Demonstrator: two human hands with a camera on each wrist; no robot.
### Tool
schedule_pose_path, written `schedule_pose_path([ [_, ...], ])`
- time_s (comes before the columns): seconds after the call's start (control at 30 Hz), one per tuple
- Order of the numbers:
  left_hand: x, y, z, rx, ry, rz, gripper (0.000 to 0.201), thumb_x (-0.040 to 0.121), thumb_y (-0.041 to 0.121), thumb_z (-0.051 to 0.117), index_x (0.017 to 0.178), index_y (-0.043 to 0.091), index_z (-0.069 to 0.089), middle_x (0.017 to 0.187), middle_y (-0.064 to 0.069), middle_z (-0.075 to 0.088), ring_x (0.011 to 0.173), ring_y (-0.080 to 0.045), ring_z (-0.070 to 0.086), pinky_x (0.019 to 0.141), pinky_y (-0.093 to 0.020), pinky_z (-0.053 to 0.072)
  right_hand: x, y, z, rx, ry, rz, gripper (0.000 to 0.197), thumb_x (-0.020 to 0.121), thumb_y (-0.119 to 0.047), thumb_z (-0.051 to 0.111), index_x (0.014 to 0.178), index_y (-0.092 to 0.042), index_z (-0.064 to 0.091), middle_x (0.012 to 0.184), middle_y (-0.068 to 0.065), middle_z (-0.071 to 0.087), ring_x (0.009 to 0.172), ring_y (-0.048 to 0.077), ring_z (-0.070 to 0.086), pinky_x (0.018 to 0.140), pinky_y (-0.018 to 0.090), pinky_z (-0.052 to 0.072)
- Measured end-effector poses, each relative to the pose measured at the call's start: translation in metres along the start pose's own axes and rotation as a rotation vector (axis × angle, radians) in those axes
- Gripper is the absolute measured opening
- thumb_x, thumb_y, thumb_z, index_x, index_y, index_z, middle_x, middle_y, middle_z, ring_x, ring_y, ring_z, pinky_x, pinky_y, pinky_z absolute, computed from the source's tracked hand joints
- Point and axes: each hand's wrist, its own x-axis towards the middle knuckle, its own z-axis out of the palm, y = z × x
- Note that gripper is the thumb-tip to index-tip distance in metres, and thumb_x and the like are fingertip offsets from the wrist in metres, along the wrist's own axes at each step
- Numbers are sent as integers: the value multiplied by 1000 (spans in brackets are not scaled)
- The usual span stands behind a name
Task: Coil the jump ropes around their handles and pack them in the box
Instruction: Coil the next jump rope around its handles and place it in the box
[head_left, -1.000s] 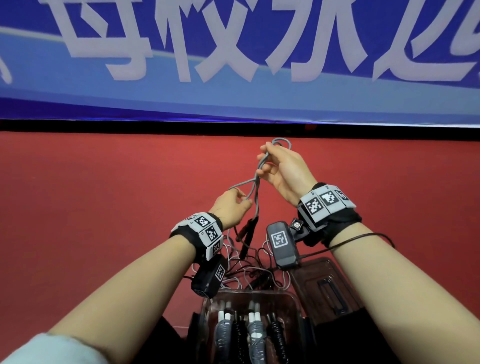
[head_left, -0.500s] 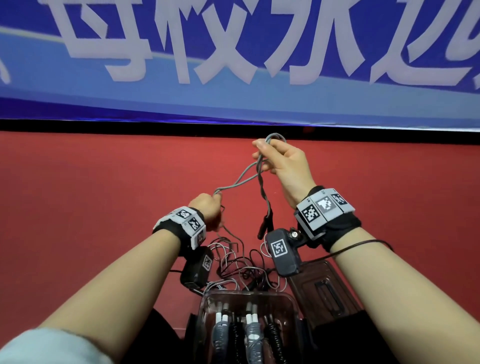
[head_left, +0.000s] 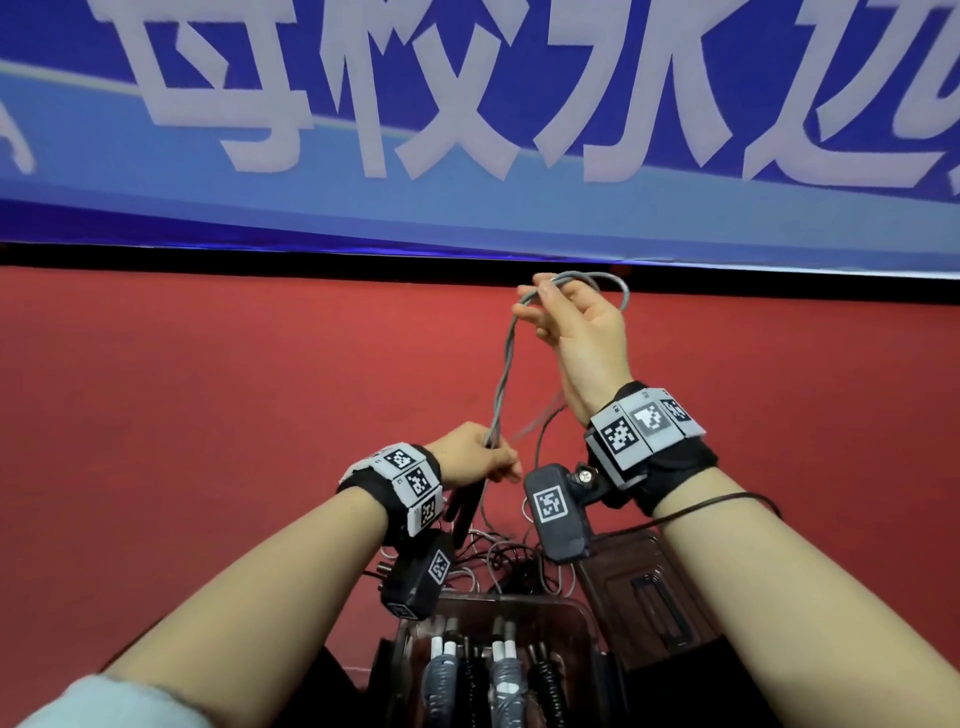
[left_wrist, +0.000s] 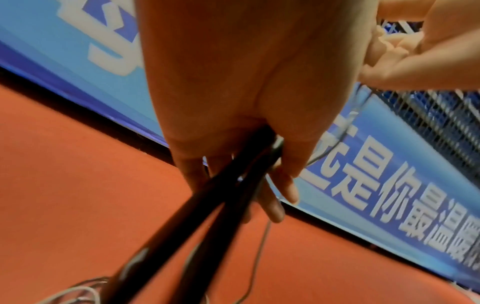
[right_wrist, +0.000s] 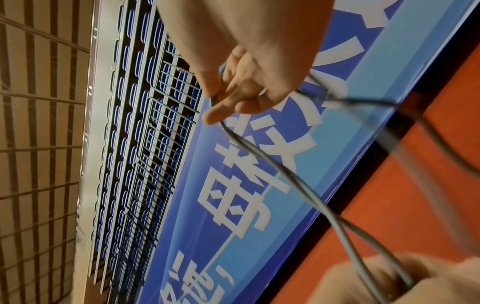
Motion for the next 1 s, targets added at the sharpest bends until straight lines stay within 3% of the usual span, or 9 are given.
schedule_pose_path([
  [0.13,-1,2,-13,-118,100,6,32,104,13,44,74,6,55,50,2,63,48,-8,63,62,-20,54,12,0,-16,91,182,5,12,99,-12,52,93,-17,61,91,-2,69,74,6,69,60,14,43],
  [0.23,-1,11,-21,-226,243,76,23,103,10,45,83,8,55,51,-1,53,44,-14,57,59,-29,53,18,11,-27,-89,210,184,11,99,-7,48,98,-12,58,97,0,60,83,12,64,66,20,50],
  [0.33,-4,17,-24,-212,292,123,18,103,10,45,88,10,56,53,1,44,38,-14,47,48,-26,49,15,24,-33,-284,49,526,15,98,-11,50,88,-16,60,94,1,55,77,14,61,65,27,53],
  [0.4,-5,19,-26,-149,329,148,21,102,9,43,86,11,57,54,0,42,37,-13,45,50,-29,49,9,28,-32,-423,-55,676,10,97,-16,54,102,-13,62,100,5,55,78,17,61,64,31,55],
  [0.53,-6,27,-31,65,405,192,24,98,15,46,78,21,57,60,0,49,44,-19,54,61,-39,55,8,42,-34,-718,17,528,59,87,-21,60,138,-7,35,121,12,58,106,27,62,87,43,56],
  [0.6,-12,35,-31,218,372,218,25,98,19,46,75,23,55,62,2,52,54,-24,61,65,-40,57,7,42,-31,-750,-47,372,46,89,-33,58,131,-14,52,128,7,59,115,24,58,99,47,48],
  [0.7,-20,48,-28,337,365,255,31,97,20,43,67,20,48,61,0,52,67,-33,66,68,-45,56,1,35,-23,-704,-195,249,41,99,-44,45,116,-14,67,120,2,65,105,16,57,96,34,43],
  [0.87,-18,51,-30,187,461,243,31,96,21,44,67,18,54,53,8,51,57,-21,56,73,-42,56,-4,47,-22,-717,-337,239,54,99,-56,33,98,-20,72,100,-6,72,104,14,63,98,34,41],
  [1.0,-9,45,-33,26,593,202,6,94,18,48,90,23,49,73,1,54,61,-17,48,64,-34,43,-9,54,-22,-696,-430,376,56,97,-61,29,68,-19,52,70,-1,72,78,20,68,87,37,46],
])
